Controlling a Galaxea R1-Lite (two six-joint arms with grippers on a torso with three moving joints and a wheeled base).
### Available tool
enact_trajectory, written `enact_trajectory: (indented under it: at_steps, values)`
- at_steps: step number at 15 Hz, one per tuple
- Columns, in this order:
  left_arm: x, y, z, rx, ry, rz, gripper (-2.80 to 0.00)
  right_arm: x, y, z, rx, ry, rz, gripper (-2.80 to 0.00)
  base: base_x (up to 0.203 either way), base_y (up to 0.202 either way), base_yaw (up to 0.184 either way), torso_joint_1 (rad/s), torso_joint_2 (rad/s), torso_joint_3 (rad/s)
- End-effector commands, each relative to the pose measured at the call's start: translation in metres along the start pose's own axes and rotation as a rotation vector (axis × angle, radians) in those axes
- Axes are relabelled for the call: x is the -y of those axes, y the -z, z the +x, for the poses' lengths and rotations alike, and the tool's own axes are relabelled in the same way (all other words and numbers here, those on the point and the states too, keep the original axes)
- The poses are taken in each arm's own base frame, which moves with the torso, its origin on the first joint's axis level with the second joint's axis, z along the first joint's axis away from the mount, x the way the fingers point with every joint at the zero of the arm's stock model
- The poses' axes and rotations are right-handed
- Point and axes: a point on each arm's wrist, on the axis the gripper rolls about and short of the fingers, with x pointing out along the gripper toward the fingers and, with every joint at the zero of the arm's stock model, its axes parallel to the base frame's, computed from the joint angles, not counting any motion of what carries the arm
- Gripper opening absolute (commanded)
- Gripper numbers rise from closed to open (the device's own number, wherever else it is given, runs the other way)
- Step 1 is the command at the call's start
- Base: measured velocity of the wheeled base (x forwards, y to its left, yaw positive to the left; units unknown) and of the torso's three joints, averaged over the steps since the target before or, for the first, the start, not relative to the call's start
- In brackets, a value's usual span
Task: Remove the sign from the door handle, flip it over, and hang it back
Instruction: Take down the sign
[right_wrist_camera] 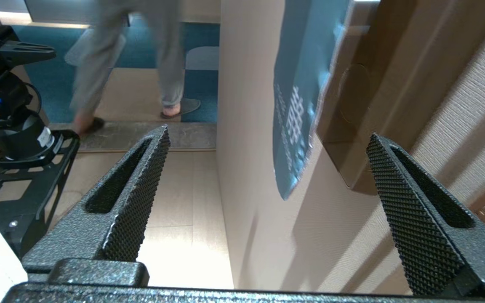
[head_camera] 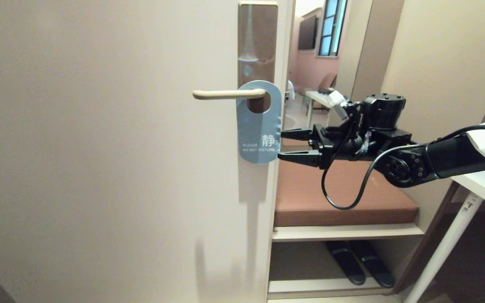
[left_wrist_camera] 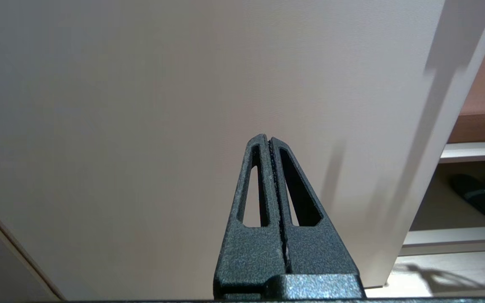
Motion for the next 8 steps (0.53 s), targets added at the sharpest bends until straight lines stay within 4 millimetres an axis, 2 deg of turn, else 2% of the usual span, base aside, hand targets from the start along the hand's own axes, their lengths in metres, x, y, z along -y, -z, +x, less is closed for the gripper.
enact_trajectory:
  at_steps: [1,8]
  values:
    - [0.0,0.0,0.0,-0.001,0.001,0.0,-2.8,-0.004,-0.005,0.002,0.006,-0.015,-0.014,0.0,0.0,0.0,0.0,0.0,0.0,0.0]
    - [0.0,0.0,0.0,-0.001,0.001,0.0,-2.8,-0.013,-0.005,0.02,0.006,-0.064,-0.015,0.0,0.0,0.0,0.0,0.0,0.0,0.0]
